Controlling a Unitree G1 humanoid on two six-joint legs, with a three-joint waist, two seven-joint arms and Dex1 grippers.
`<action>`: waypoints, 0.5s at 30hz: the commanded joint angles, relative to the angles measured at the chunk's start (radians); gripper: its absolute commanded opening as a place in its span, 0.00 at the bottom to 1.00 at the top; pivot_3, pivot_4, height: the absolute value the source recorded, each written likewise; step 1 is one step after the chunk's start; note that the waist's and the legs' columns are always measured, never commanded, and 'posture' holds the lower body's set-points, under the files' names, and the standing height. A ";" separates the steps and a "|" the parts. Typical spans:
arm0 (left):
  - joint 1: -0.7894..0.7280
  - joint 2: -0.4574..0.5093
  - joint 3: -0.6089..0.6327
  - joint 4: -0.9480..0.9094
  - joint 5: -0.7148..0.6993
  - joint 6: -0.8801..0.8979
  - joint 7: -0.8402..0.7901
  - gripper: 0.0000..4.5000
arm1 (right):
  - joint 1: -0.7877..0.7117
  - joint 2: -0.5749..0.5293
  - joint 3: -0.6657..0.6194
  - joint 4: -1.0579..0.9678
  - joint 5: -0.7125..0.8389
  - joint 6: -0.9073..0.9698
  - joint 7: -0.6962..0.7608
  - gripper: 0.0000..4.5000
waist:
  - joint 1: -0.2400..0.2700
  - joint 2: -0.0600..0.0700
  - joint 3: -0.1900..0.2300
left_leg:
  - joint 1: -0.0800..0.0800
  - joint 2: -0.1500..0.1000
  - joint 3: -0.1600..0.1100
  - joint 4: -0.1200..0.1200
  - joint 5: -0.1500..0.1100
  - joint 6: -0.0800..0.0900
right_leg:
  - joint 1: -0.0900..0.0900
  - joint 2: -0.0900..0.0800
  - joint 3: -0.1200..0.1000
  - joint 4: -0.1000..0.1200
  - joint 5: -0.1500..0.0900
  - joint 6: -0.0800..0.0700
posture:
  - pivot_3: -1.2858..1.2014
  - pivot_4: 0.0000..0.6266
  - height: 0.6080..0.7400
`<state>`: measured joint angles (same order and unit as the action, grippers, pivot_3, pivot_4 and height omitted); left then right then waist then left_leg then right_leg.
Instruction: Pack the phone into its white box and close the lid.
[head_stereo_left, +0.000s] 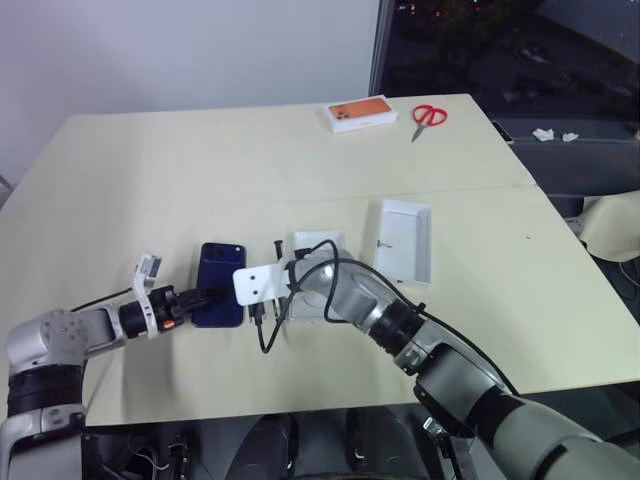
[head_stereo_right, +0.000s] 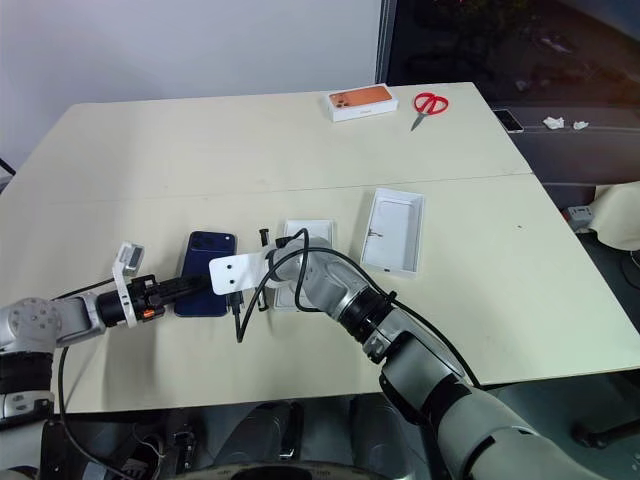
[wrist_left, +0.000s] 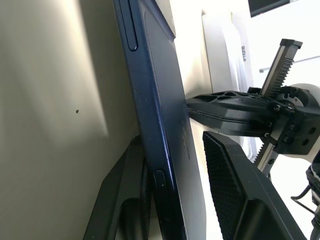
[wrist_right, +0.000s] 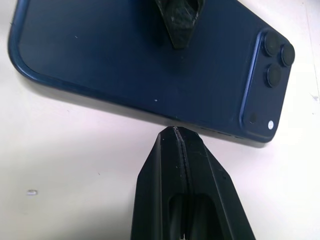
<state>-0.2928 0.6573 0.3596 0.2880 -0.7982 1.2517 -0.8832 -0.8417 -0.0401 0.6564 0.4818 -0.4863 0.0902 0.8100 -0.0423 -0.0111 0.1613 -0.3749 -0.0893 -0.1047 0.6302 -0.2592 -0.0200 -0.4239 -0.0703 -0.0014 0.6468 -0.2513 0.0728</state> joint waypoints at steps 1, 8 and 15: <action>0.010 -0.010 0.006 0.002 -0.004 0.005 0.017 0.37 | -0.017 -0.004 -0.012 -0.014 0.000 0.002 -0.007 0.00 | 0.001 0.000 0.000 | 0.000 0.000 0.000 0.000 0.000 0.000 | 0.000 0.000 0.000 0.000 0.000 0.000 | 0.52 0.24 1.00; 0.018 -0.023 0.008 0.001 -0.019 0.012 0.024 0.01 | -0.017 -0.013 -0.014 -0.022 0.001 0.001 -0.006 0.00 | 0.001 0.000 0.000 | 0.001 0.000 0.000 0.000 0.000 0.000 | 0.001 0.000 0.000 0.000 0.000 0.000 | 0.52 0.24 1.00; 0.032 -0.041 0.018 0.006 -0.031 -0.003 0.016 0.01 | -0.018 -0.026 -0.065 -0.082 0.057 0.024 0.022 0.00 | 0.003 0.000 0.000 | 0.001 0.000 0.000 0.000 0.000 0.000 | 0.001 0.000 0.000 0.000 0.000 0.000 | 0.52 0.24 1.00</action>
<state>-0.2847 0.6232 0.3899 0.2862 -0.8442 1.2564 -0.8856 -0.8430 -0.0643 0.6367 0.4614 -0.4633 0.1063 0.8231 -0.0394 -0.0112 0.1612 -0.3742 -0.0896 -0.1051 0.6302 -0.2592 -0.0200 -0.4232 -0.0706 -0.0016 0.6465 -0.2513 0.0728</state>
